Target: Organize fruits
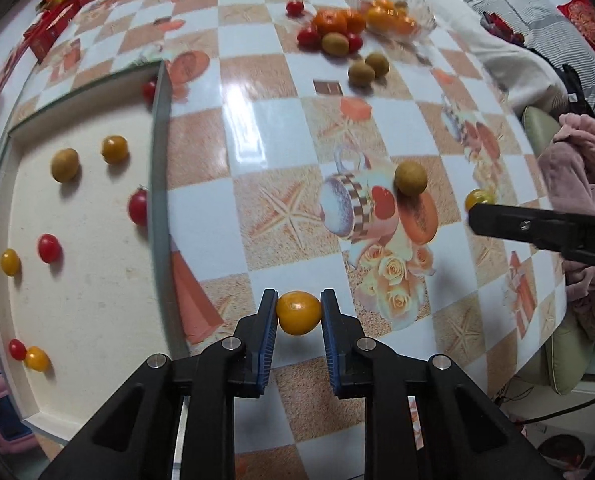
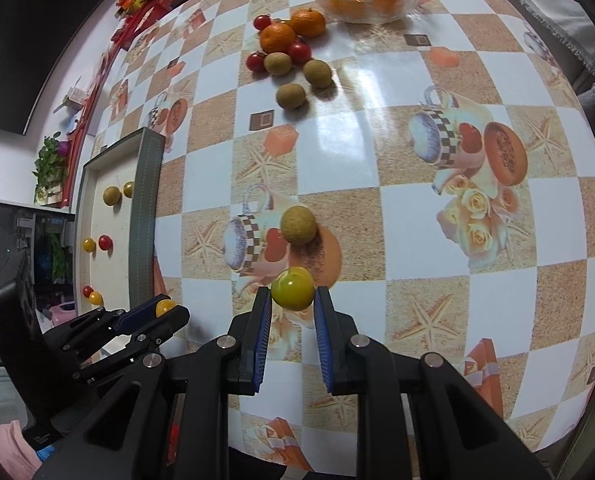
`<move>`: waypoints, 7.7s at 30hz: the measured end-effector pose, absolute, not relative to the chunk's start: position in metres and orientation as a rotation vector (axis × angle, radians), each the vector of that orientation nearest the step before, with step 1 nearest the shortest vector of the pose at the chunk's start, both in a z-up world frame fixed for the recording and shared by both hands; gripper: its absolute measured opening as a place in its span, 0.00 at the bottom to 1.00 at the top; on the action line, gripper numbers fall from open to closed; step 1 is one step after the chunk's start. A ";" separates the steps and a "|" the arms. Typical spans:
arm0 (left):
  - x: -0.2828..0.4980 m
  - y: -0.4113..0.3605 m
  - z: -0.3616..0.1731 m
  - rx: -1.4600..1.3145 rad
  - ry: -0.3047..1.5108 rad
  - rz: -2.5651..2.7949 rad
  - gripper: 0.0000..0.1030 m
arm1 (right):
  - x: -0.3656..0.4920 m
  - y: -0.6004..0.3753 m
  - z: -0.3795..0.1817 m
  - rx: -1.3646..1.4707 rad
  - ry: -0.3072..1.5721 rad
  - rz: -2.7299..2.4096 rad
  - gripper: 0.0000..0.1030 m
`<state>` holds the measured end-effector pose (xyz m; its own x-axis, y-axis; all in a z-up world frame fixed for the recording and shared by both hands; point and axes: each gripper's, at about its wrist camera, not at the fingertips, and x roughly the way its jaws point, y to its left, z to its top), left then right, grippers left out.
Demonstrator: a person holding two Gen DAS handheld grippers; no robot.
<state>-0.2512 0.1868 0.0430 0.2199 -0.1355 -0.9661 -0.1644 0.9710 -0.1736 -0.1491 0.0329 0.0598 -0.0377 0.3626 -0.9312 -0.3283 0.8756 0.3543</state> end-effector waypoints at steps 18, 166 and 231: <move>-0.306 0.286 0.068 -0.344 1.272 0.225 0.22 | -0.169 0.149 0.078 -0.147 1.487 0.766 0.23; -0.236 0.282 0.178 -0.253 1.168 0.241 0.27 | -0.116 0.049 0.118 0.065 1.357 0.564 0.26; -0.251 0.408 0.065 -0.160 1.338 0.301 1.00 | -0.268 0.296 0.077 -0.481 1.488 0.762 1.00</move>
<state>-0.2508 0.4078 0.0654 0.1998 0.1229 -0.9721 -0.3046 0.9508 0.0576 -0.2677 0.2957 0.0769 -0.0789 0.1552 -0.9847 -0.7082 0.6865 0.1650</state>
